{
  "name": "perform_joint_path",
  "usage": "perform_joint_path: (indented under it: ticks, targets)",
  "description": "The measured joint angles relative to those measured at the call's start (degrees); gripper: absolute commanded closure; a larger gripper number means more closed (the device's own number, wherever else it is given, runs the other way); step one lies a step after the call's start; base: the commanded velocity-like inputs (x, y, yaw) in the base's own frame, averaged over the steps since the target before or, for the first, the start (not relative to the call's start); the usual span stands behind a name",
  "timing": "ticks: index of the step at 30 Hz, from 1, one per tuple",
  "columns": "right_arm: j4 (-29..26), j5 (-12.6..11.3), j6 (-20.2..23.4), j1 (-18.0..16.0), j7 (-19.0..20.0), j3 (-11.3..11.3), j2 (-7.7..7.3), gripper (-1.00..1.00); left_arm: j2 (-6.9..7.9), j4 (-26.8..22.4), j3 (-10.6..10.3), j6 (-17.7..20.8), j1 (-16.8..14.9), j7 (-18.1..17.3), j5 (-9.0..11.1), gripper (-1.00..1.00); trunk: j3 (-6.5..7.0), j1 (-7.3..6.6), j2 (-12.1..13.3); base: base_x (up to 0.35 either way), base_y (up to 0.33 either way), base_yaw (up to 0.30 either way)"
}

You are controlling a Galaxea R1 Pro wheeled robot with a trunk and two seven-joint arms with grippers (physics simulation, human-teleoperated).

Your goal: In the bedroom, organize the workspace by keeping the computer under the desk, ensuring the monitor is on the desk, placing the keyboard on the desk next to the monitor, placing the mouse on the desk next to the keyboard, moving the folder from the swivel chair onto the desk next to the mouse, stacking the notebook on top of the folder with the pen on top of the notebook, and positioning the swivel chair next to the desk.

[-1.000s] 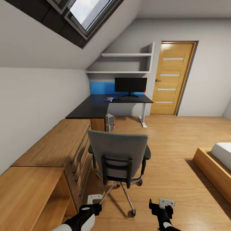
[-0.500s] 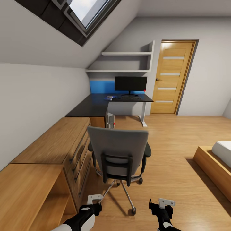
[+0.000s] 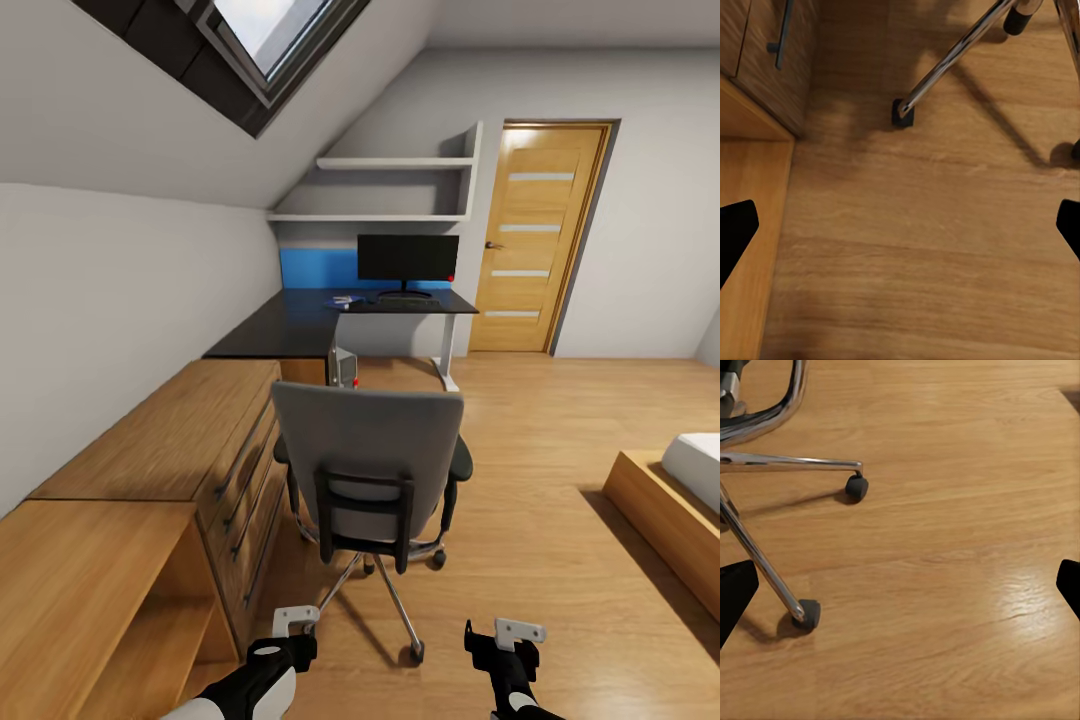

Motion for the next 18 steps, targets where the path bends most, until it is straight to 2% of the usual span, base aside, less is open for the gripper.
perform_joint_path:
  ticks: [18]
  targets:
    - [0.01,0.00,0.07,0.00,0.00,0.00,0.08,-1.00,0.00,-0.03,0.00,-0.01,0.00,0.00,0.00,-1.00,-3.23,3.95,-7.22,0.000,0.000,0.000]
